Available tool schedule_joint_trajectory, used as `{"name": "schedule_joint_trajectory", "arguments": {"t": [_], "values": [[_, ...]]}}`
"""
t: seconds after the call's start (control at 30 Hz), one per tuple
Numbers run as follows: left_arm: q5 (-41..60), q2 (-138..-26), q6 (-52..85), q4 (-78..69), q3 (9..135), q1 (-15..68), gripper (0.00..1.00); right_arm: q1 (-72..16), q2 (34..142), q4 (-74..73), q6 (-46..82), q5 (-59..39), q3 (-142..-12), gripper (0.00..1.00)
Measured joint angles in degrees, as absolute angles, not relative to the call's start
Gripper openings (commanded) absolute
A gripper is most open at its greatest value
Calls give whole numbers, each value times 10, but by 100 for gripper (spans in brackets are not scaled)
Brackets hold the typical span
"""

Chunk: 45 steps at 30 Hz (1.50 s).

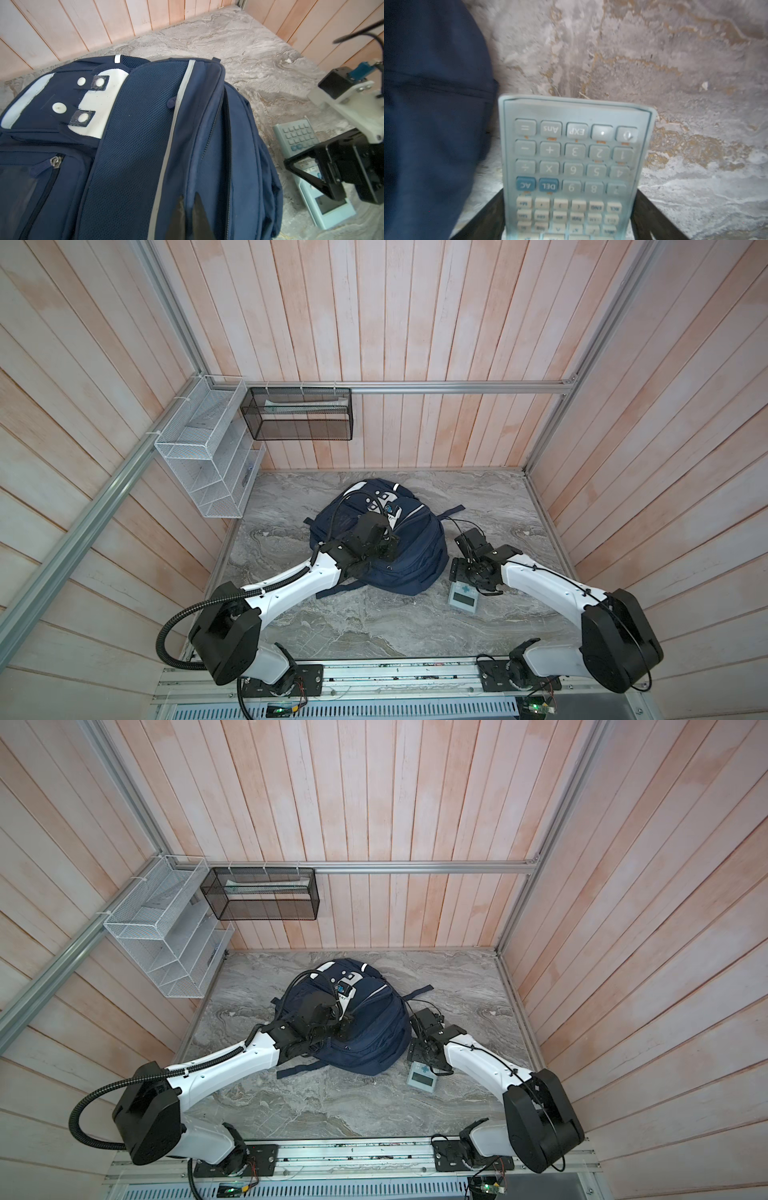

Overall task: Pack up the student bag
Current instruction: 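Lift the calculator with the right gripper toward the backpack while left holds bag, then insert the pale blue calculator into the backpack's open pocket with the right gripper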

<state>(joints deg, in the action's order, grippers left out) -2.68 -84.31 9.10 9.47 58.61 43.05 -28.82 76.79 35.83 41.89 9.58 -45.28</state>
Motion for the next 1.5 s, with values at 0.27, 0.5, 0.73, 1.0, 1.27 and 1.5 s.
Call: {"name": "schedule_joint_trajectory", "arguments": {"t": [0.27, 0.5, 0.73, 1.0, 1.27, 1.5], "values": [[29, -843, 147, 85, 587, 425, 0, -288, 740, 384, 404, 68, -546, 63], [72, -843, 219, 63, 598, 419, 0, -288, 811, 355, 388, 8, -695, 63], [95, -843, 296, 8, 597, 419, 0, -286, 957, 347, 378, -38, -814, 63], [81, -843, 329, -33, 572, 415, 0, -285, 1016, 341, 381, -92, -863, 64], [75, -848, 342, -55, 568, 418, 0, -286, 985, 301, 410, -119, -783, 65], [75, -848, 342, -69, 560, 419, 0, -287, 1016, 296, 420, -151, -804, 67]]}}
